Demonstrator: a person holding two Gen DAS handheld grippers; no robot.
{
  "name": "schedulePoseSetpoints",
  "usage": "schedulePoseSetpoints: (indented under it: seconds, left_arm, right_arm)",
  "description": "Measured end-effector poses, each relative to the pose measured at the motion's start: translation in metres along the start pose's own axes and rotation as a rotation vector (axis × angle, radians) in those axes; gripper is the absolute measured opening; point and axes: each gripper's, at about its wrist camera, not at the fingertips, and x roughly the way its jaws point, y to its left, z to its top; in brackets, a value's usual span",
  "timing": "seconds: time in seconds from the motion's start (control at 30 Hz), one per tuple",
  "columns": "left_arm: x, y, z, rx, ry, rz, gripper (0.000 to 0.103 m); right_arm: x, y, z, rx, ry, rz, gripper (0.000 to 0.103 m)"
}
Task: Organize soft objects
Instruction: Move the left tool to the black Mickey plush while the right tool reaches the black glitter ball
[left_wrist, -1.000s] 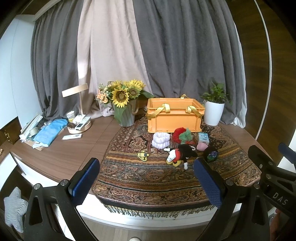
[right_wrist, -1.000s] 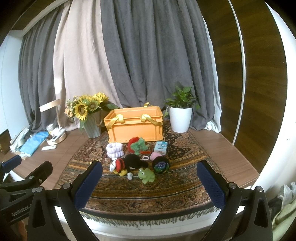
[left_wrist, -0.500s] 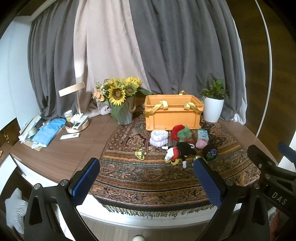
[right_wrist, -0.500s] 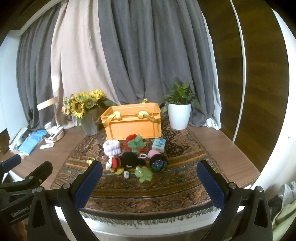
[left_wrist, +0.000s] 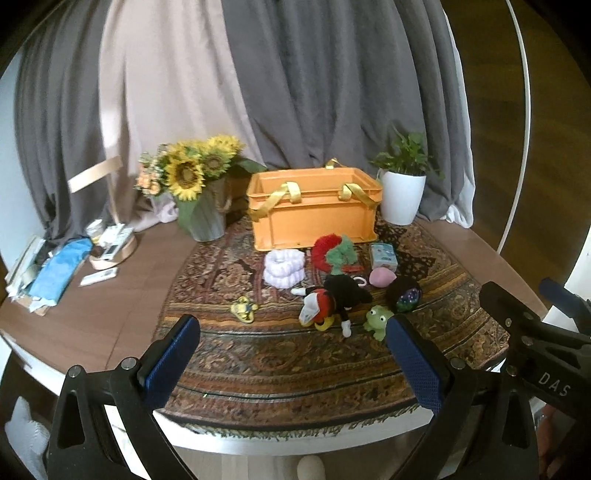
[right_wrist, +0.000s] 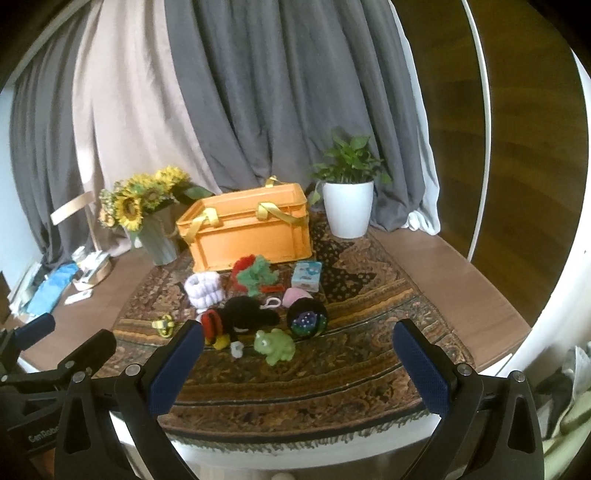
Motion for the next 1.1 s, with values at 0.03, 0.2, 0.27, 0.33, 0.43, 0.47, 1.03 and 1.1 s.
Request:
schedulePoseSetpoints:
  seconds: [0.03,0.2,0.27,0.33,0.43,0.47,1.03,1.1]
  left_arm:
    - [0.009,0.000,0.003,0.006,0.008,-0.012,0.099]
    - [0.049,-0.002,0.018,0.052,0.035,-0.058,0.098]
    - [0.069,-0.003,0.024,0.074,0.063,-0.084,0.095]
    - [0.089,-0.004,0.030,0.101,0.095,-0.112,0.089]
    - [0.114,-0.005,0.035,0.143,0.137,-0.162,0.085]
    - [0.120,-0.005,0.036,0.153,0.147,-0.177,0.085]
    - [0.216,-0.044,0.038,0.460,0.327,-0.352,0.077]
    - [0.227,-0.047,0.037,0.471,0.354,-0.373,0.076]
  right_arm:
    - [0.007,0.000,0.002,0.004,0.011,-0.003,0.102]
    - [0.048,-0.001,0.011,0.024,0.066,-0.022,0.102]
    - [0.065,0.000,0.014,0.037,0.100,-0.031,0.102]
    - [0.079,0.000,0.016,0.053,0.128,-0.039,0.102]
    - [0.099,0.001,0.018,0.073,0.162,-0.061,0.102]
    - [0.106,0.002,0.019,0.082,0.178,-0.067,0.102]
    - [0.185,-0.012,0.009,0.160,0.356,-0.076,0.094]
    - [0.195,-0.014,0.009,0.167,0.380,-0.056,0.091]
